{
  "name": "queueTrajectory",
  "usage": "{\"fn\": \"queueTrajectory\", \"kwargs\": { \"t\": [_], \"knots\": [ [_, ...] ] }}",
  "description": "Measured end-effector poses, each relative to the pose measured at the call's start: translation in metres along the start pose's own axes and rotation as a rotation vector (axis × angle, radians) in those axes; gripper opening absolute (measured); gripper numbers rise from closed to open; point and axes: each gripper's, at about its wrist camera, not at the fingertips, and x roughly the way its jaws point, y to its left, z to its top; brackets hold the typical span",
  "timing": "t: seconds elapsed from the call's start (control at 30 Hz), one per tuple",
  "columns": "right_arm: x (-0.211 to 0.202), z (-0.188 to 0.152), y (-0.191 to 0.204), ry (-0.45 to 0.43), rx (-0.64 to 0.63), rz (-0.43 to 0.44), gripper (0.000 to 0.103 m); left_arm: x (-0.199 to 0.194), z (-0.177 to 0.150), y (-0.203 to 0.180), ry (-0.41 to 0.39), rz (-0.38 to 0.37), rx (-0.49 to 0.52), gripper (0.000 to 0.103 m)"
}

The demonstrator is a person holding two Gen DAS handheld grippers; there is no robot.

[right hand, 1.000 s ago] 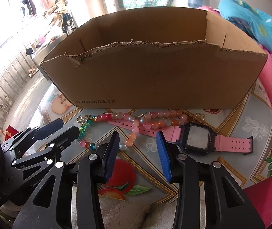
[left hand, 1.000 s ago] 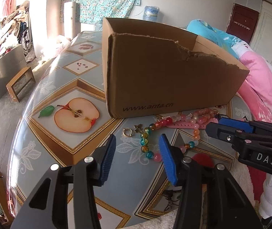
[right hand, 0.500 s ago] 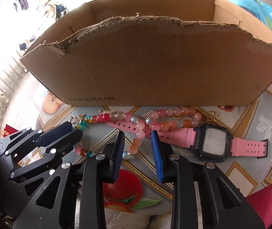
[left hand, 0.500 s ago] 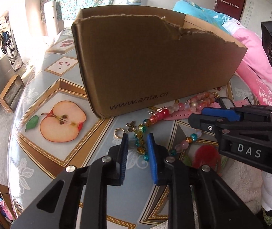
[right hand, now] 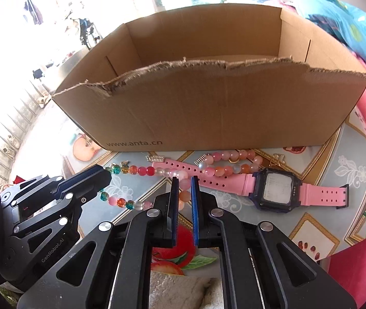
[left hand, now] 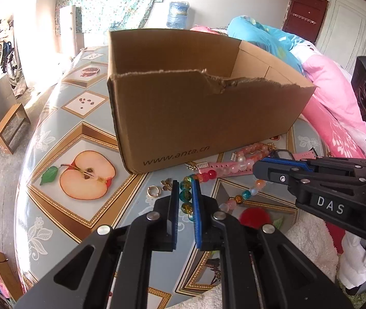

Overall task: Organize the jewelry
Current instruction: 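Lower the left tool onto the multicolour bead bracelet and close it, then lift the bracelet with the left tool into the box and open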

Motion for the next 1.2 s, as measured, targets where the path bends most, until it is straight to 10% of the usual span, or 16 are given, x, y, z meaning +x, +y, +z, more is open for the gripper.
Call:
{"fn": "queueTrajectory", "kwargs": {
  "t": [0.43,0.77,0.97,1.2],
  "knots": [
    [-0.07,0.077,0.02,-0.187,-0.133,0.104,0.007,-0.076,0.106,0.019,-0.246,-0.085,0.042,0.009],
    [0.084,0.2,-0.022,0.241,0.03,0.341,0.007,0.049,0.203,0.055,0.03,0.017,0.084,0.009],
    [0.157,0.224,-0.026,0.404,0.092,0.334,0.008,0.098,0.217,0.068,0.156,0.127,0.107,0.01],
    [0.164,0.225,-0.028,0.392,0.094,0.324,0.013,0.077,0.221,0.069,0.077,0.161,0.086,0.012]
  ]
}}
